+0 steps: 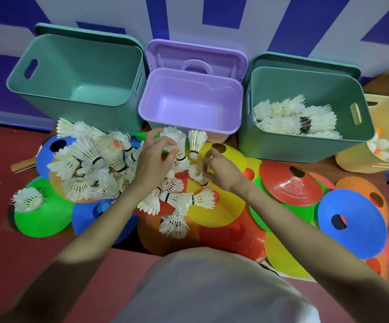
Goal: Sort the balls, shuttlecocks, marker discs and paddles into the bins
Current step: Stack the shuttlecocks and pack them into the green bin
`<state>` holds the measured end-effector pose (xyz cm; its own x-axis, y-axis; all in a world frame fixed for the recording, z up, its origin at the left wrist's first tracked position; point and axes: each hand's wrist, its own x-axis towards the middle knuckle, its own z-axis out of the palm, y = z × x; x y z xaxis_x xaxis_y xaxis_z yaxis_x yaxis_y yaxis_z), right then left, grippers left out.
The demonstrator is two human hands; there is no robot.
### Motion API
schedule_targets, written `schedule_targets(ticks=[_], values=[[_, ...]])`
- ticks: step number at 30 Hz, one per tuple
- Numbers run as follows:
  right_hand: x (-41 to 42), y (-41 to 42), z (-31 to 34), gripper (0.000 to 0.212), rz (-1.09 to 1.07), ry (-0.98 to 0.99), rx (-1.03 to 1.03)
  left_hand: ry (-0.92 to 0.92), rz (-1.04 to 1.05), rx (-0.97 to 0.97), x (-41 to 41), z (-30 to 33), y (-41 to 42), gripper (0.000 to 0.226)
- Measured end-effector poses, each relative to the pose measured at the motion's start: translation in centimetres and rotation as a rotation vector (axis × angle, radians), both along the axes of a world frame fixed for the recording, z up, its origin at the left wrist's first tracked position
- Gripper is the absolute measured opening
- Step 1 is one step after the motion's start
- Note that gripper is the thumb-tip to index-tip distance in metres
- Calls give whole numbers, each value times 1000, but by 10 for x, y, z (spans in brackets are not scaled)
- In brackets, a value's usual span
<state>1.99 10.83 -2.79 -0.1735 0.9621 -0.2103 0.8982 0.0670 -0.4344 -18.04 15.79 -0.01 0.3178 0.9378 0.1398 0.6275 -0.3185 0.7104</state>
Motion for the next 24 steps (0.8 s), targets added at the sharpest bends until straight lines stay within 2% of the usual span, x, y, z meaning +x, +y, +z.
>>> schedule_targets(ticks=[5,10,14,18,24], values=[[21,-10,15,2,-36,93,86,-194,22,-27,-7,-3,-8,11],[25,-12,53,5,-193,282,375,-153,-11,23,-8,2,-14,22],[10,-15,88,5,-259,456,641,-129,-35,-6,-5,6,-18,50],[-9,-15,89,7,-181,541,618,-174,-25,-77,0,10,-23,72],[-18,-11,59,8,26,415,465,-253,-3,-110,1,19,-29,80]])
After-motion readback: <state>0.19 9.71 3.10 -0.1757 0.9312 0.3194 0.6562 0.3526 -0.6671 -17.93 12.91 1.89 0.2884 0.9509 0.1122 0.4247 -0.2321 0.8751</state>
